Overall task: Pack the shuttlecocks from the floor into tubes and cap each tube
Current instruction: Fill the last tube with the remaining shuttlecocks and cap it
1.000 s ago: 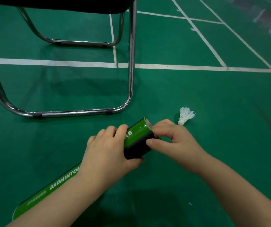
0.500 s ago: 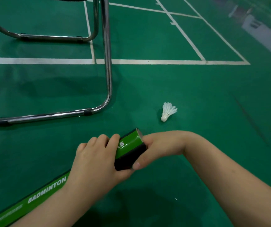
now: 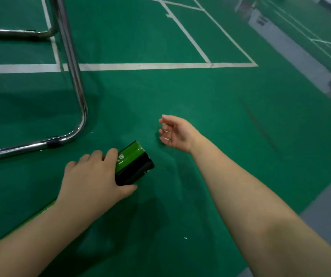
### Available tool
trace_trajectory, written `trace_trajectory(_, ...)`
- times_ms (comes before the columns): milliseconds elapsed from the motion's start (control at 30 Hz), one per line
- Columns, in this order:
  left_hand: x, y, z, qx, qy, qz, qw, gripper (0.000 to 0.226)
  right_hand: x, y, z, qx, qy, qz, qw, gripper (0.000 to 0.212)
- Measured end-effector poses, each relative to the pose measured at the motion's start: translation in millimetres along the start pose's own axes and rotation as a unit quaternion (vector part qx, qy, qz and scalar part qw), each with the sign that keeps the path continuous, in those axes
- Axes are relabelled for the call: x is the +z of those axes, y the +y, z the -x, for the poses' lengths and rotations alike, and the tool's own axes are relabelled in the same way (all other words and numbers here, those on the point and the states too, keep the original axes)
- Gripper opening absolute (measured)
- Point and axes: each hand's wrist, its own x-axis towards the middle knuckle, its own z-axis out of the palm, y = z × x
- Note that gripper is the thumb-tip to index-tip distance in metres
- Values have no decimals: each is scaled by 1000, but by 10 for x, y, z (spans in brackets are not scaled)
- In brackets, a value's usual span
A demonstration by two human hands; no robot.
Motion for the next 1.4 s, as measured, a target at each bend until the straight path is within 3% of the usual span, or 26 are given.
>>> trace_trajectory(67,34,12,-48,4,-4,2,1000,71,-8,3,-226,-19,153,-46,987,17)
trace_trajectory(167,58,20,-120,5,0,-1,1000,70,36,-28,-396,-24,281,141,949,4)
trace_trajectory(300,30,10,-176,-3,8,0,1000,71,60,-10,-598,-58,294,446,843,64)
trace_trajectory(400,27,14,-182,-6,8,1,1000,70,89,54,-680,-44,244,562,789,87)
trace_trajectory(467,19,12,-177,-7,7,0,1000,70,93,113,-690,-31,231,603,763,81)
trace_trajectory(600,-3,-4,-167,-8,7,-5,1000,71,103,273,-622,-48,255,678,688,43)
trace_trajectory(667,-25,-9,-157,-8,12,-5,1000,71,110,354,-581,-71,255,693,671,37)
trace_trajectory(733,-44,-10,-138,-8,14,-3,1000,71,121,389,-556,-99,255,658,702,23)
trace_trajectory(833,-65,-11,-102,-12,22,13,1000,72,211,254,-432,-135,278,420,854,7)
trace_trajectory(900,-80,-21,-76,-15,25,21,999,73,280,96,-226,-200,289,274,895,16)
trace_trajectory(1033,-134,-61,-34,-16,38,26,999,71,414,-24,427,-310,248,149,906,26)
trace_trajectory(1267,-185,-216,140,-46,37,38,998,73,560,47,1007,-349,57,252,901,23)
trace_trajectory(1400,-227,-295,232,-52,44,45,997,72,658,-53,1157,-314,-18,310,897,22)
